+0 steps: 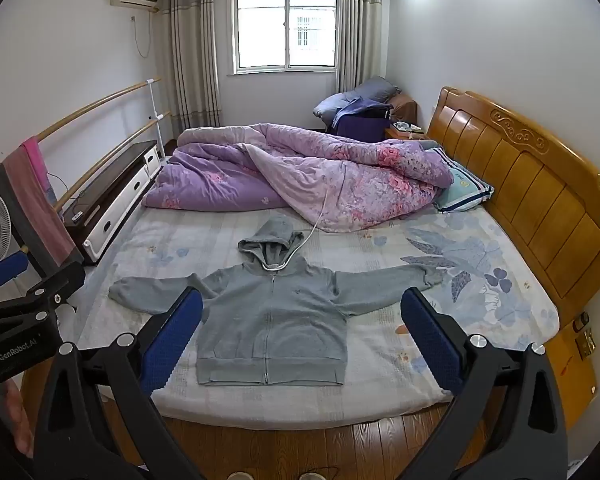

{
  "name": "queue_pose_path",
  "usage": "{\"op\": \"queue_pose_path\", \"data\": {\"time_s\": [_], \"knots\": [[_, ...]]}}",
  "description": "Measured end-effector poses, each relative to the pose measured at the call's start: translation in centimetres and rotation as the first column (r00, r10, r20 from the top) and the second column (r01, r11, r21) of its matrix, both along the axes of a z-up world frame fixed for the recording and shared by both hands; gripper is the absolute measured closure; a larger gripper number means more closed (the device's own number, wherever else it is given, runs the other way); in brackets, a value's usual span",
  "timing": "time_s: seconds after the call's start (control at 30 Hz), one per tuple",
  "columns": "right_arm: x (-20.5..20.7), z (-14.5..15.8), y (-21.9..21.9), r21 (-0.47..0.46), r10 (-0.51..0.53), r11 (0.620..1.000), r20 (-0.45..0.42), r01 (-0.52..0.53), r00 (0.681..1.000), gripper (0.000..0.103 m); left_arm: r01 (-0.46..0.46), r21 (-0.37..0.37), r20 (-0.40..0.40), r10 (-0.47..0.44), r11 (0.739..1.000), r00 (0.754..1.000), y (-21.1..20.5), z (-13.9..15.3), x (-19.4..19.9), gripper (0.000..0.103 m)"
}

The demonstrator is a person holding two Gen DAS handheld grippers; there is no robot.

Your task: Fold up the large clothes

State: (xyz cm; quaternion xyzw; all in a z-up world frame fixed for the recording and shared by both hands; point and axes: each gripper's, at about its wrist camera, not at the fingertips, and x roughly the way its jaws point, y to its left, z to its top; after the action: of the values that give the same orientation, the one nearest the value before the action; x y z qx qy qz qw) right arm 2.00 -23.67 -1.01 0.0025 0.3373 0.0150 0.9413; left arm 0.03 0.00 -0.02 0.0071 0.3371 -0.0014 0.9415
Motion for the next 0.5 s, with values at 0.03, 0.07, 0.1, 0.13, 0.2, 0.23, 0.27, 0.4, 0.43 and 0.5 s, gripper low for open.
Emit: {"op": "queue_pose_path", "data": {"time_s": [0.03, 0.07, 0.1, 0.13, 0.2, 0.23, 0.27, 0.4, 0.43, 0.5], "knots": [[0.04, -0.02, -0.01, 0.001, 0.000, 1.000, -0.001, 0.000, 1.000, 0.007, 0.000, -0.001, -0.001, 0.000, 1.000, 1.000, 0.00, 0.00, 0.01, 0.005], [0.01, 0.01, 0.02, -0.002, 0.000, 1.000, 0.003, 0.000, 1.000, 0.007, 0.000, -0.001, -0.001, 0.000, 1.000, 1.000, -0.01, 0.00, 0.01, 0.005], [0.05, 0.01, 0.03, -0.002, -0.001, 1.000, 0.002, 0.001, 1.000, 0.007, 0.001, -0.004, -0.001, -0.001, 1.000, 1.000, 0.02, 0.00, 0.00, 0.005], [0.09, 0.02, 0.05, -0.002, -0.001, 1.000, 0.002, 0.001, 1.000, 0.007, 0.000, -0.004, 0.000, 0.000, 1.000, 1.000, 0.02, 0.00, 0.01, 0.005], [0.16, 0.05, 0.12, -0.003, -0.001, 1.000, 0.003, 0.001, 1.000, 0.007, -0.002, -0.003, 0.002, 0.002, 1.000, 1.000, 0.01, -0.01, 0.03, 0.005], [0.21, 0.07, 0.16, -0.002, 0.000, 1.000, 0.003, 0.000, 1.000, 0.007, -0.003, -0.003, 0.002, 0.003, 1.000, 1.000, -0.01, -0.03, 0.06, 0.005], [0.26, 0.10, 0.18, -0.002, 0.000, 1.000, 0.002, 0.000, 1.000, 0.007, -0.004, -0.002, 0.002, 0.004, 1.000, 1.000, -0.04, -0.05, 0.09, 0.005], [0.04, -0.23, -0.06, 0.005, 0.000, 1.000, 0.004, 0.000, 1.000, 0.007, 0.001, -0.006, 0.003, -0.001, 1.000, 1.000, -0.01, 0.01, 0.04, 0.005], [0.08, -0.25, -0.13, 0.006, -0.001, 1.000, 0.004, 0.001, 1.000, 0.007, 0.002, -0.007, 0.003, -0.002, 1.000, 1.000, 0.00, 0.01, 0.02, 0.005], [-0.15, -0.22, 0.21, 0.001, 0.001, 1.000, 0.007, -0.001, 1.000, 0.007, 0.001, -0.007, 0.004, -0.001, 1.000, 1.000, 0.04, 0.01, 0.00, 0.005]]}}
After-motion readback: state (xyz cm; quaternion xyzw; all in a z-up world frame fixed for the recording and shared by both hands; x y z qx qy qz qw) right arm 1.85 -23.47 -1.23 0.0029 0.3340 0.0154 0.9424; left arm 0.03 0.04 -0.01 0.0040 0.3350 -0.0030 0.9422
